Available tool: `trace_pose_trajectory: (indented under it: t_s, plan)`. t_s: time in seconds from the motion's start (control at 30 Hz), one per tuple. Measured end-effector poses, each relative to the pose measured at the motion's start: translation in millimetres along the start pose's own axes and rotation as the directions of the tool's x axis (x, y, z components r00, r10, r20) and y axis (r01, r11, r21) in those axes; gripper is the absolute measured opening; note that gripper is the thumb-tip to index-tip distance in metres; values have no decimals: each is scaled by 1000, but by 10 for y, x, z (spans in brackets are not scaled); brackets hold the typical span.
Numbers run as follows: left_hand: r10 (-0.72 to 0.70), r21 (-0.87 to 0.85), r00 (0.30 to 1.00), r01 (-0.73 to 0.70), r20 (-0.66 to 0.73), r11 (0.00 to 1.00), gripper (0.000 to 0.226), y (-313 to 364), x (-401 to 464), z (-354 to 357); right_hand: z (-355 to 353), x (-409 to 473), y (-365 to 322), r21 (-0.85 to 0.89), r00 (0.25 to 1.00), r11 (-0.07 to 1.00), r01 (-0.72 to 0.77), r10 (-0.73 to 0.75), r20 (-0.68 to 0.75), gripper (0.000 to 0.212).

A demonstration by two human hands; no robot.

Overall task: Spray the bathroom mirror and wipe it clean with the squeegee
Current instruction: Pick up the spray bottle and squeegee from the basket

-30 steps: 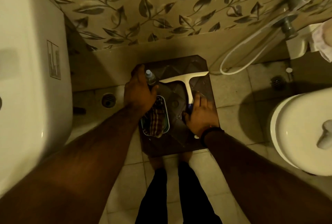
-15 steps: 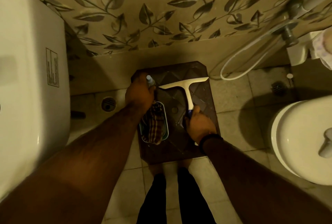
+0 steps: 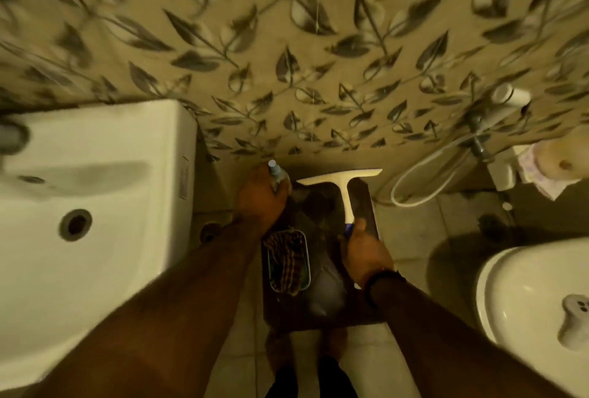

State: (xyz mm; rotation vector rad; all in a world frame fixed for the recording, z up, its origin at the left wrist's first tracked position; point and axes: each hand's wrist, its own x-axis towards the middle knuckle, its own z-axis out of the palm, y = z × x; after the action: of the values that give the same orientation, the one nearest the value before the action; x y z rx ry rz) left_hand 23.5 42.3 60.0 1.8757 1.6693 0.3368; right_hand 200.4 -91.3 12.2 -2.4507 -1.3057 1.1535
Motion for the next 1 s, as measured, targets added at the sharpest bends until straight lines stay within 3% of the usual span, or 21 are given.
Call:
trace_pose_trajectory:
  t_s: [0.17, 0.27, 0.4, 0.47, 0.6, 0.77, 0.9, 1.0]
  plan:
    - [53, -85, 994, -61, -91, 994, 47, 416, -54, -694, -459, -193, -406, 81, 987, 991, 108, -97, -129, 25]
    - [113, -105, 974, -136, -198, 985, 44, 661, -111, -1068, -678, -290, -649, 28, 962, 982, 188, -178, -208, 20]
    - [188, -120, 953, -221, -239, 968, 46, 925, -186, -1518, -913, -460, -964, -45, 907, 966, 255, -255, -336, 25]
    - [222, -132, 938, -263, -265, 956, 53, 1037, -203, -1720, -1030, -543, -1116, -74, 882, 963, 258, -266, -388, 34]
    - [237, -177, 920, -301, -312, 937, 69, 1265, -268, -2061, -1269, -670, -1370, 18, 878, 954, 301, -269, -396, 33]
    - [258, -181, 874, -355, -411, 917, 70, 1489, -303, -2411, -1582, -789, -1672, -100, 804, 928, 359, -362, -471, 68]
    - [329, -148, 808, -449, -490, 881, 67, 1630, -370, -2827, -1879, -957, -2012, -271, 611, 876, 398, -474, -634, 99]
    - [365, -70, 733, -488, -574, 870, 63, 1689, -415, -3182, -2021, -1069, -2304, -263, 622, 839, 477, -533, -574, 105]
